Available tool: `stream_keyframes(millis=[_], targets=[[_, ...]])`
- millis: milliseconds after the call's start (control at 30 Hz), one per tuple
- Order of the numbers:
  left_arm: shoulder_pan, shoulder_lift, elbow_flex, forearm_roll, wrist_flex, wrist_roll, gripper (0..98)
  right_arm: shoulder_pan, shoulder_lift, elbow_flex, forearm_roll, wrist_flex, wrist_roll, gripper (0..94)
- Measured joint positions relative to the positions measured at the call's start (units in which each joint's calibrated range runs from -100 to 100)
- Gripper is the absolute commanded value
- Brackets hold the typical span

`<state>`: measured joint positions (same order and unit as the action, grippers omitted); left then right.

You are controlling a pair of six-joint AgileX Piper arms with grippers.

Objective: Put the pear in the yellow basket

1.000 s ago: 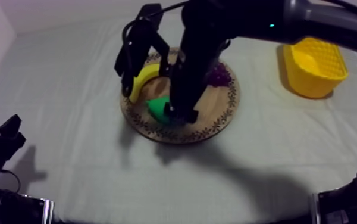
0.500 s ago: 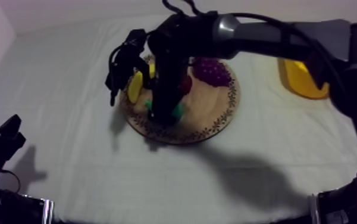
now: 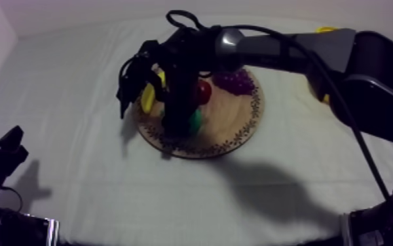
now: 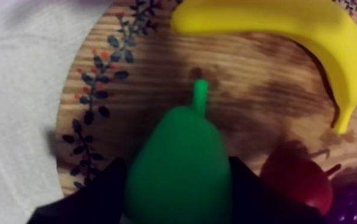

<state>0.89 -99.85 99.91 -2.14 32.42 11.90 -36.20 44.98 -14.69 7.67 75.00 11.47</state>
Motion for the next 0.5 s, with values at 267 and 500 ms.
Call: stream_keyframes(millis=[267, 500], targets=[[0.0, 0.0, 0.0, 0.0, 0.0, 0.0, 0.1, -0.56, -3.6, 2.35, 0.95, -0.23, -1.32, 39.2], [0.0, 0.0, 0.0, 0.0, 0.0, 0.0, 0.1, -1.22, -12.1, 3.15, 1.06, 2.45, -1.51, 39.0]])
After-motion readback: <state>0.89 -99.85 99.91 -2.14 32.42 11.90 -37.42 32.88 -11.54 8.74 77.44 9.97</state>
